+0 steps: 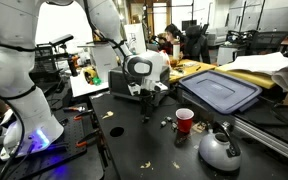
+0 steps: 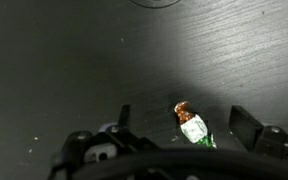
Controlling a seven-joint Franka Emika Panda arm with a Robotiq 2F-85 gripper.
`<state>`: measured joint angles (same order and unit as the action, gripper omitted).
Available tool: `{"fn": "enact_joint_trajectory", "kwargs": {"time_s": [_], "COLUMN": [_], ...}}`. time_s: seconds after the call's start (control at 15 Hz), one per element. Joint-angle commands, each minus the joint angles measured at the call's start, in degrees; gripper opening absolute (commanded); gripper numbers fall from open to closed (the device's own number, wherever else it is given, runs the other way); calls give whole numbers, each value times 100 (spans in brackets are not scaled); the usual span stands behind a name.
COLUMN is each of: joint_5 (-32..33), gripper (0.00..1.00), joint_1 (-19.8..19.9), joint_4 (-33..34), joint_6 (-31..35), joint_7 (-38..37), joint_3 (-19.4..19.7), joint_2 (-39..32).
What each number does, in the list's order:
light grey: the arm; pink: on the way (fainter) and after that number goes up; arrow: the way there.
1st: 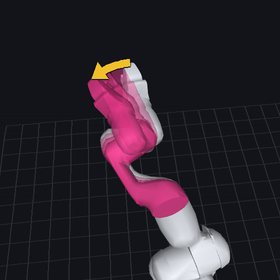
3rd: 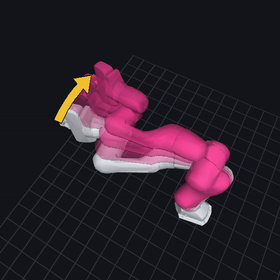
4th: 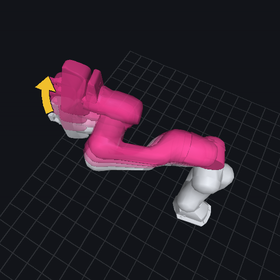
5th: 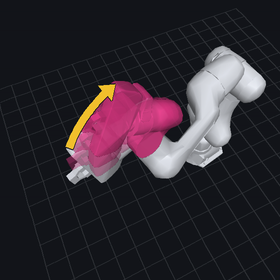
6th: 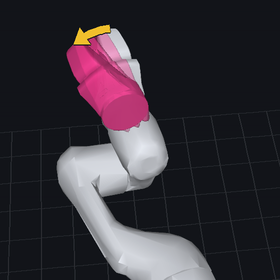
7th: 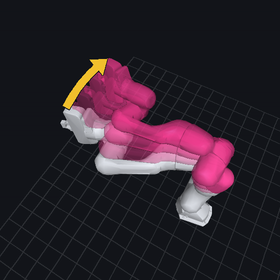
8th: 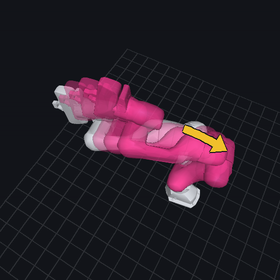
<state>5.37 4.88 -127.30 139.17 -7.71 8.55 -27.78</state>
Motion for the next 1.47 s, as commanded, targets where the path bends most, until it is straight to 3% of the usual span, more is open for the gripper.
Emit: {"fn": "enact_joint_trajectory", "kwargs": {"time_s": [0.0, 0.2, 0.53, 1.0, 1.4], "joint_5": [-405, -813, -1431, -1472, -1199], "gripper": [100, 100, 100, 100, 100], "joint_1": [448, 838, 1390, 1263, 941], "joint_4": [-352, -724, -936, -1004, -930], "joint_6": [632, 1107, 1362, 1336, 1531], "joint_7": [889, 1582, 2582, 2793, 2630], "joint_3": [-273, -505, -958, -1196, -1088], "joint_2": [90, 287, 402, 684, 482]}}
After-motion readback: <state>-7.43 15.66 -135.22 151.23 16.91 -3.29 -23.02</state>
